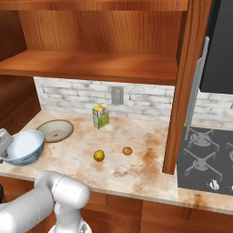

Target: Pick both bowls and place them on the counter. Then place the lemon in one bowl and place the tangerine in the other bowl.

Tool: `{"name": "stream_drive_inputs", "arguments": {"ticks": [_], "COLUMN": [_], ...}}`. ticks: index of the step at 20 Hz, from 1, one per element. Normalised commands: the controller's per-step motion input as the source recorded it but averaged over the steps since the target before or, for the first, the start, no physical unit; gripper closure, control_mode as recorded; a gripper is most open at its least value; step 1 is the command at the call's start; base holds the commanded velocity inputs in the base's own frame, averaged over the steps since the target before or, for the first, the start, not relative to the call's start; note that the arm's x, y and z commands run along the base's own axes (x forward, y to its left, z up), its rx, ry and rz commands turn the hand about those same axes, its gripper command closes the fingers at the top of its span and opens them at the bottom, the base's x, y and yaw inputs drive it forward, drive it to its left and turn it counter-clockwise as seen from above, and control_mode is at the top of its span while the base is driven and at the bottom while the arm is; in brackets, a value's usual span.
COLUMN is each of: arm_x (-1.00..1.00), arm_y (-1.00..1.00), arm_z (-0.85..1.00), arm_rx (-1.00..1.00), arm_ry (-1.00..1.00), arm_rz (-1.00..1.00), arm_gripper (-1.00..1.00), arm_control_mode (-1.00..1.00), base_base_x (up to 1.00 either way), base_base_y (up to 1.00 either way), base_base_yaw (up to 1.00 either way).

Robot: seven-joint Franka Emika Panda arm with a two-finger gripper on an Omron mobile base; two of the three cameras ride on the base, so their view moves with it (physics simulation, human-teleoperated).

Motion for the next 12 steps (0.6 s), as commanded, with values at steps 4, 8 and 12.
{"name": "stream_drive_inputs", "arguments": {"ticks": [4,8,12], "arm_x": [0.02,-0.01,0.0], "arm_y": [0.23,0.1,0.0], "arm_z": [-0.21,-0.08,0.01], "arm_rx": [0.09,0.13,0.11], "arm_ry": [0.0,0.0,-0.02], "arm_rz": [0.0,0.0,0.0], "arm_gripper": [1.0,1.0,1.0], "arm_control_mode": [-1.0,-1.0,-1.0], "base_base_x": [0.0,0.0,0.0], "base_base_y": [0.0,0.0,0.0], "base_base_yaw": [0.0,0.0,0.0]}}
